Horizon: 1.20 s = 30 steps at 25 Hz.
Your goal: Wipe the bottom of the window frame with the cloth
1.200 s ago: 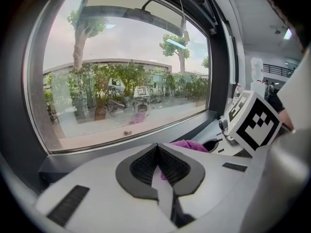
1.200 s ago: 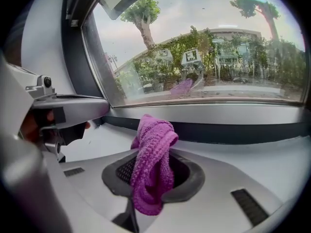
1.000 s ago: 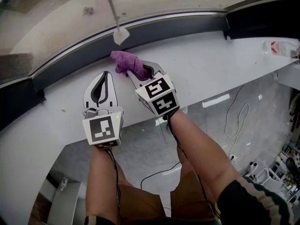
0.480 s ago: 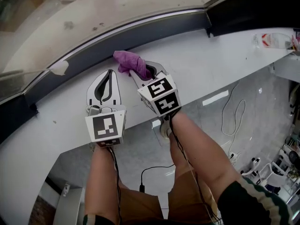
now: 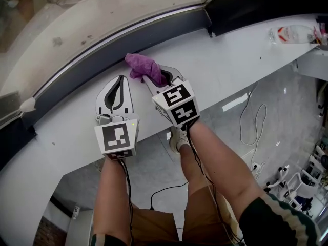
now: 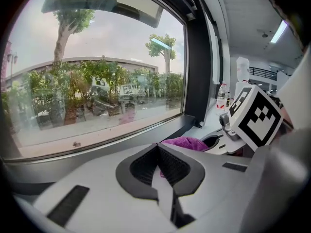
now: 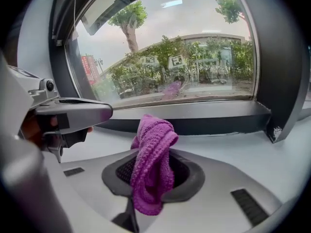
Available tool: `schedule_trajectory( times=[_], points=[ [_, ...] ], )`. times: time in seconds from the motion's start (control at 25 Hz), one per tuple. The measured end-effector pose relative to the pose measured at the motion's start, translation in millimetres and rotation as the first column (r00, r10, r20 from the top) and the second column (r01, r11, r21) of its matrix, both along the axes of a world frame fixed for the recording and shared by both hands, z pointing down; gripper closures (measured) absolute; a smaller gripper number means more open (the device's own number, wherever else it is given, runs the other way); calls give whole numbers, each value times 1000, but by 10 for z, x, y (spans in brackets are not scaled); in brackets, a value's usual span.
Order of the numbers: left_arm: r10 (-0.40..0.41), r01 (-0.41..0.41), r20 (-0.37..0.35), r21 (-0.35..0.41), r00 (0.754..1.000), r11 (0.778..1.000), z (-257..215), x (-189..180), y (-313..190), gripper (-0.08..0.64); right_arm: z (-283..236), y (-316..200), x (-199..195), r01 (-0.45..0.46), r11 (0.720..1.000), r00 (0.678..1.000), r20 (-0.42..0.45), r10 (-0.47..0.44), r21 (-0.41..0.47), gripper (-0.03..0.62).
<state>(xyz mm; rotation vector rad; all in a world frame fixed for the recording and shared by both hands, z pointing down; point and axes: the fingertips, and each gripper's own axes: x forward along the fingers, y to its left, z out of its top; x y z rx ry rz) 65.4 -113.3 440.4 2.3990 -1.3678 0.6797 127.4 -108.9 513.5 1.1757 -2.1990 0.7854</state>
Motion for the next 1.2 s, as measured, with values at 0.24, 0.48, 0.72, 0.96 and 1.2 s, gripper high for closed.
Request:
schedule_trajectory(
  times=[0.24,0.48,0.72,0.96,1.2],
  points=[
    [22,-22,-29,0,999,1000,-46,398,-105,551,-10,-64,353,-25,1000,1000,-6,25,14,488],
    [50,-50,-15,3,999,999,74,736,-131,551,21,-109,729,-37,999,999,-22,37,16,488],
    [72,-72,-29,8,997,997,110,1105,-235,551,40,-208,1084,-50,998,998,-42,51,24,488],
    [100,-99,-45,11,994,995,137,1502,-308,551,65,-282,1470,-77,997,995,-69,78,23,488],
    [128,-128,-52,6,990,992,198,1919,-367,551,99,-338,1866,-109,994,991,-81,110,22,488]
  ],
)
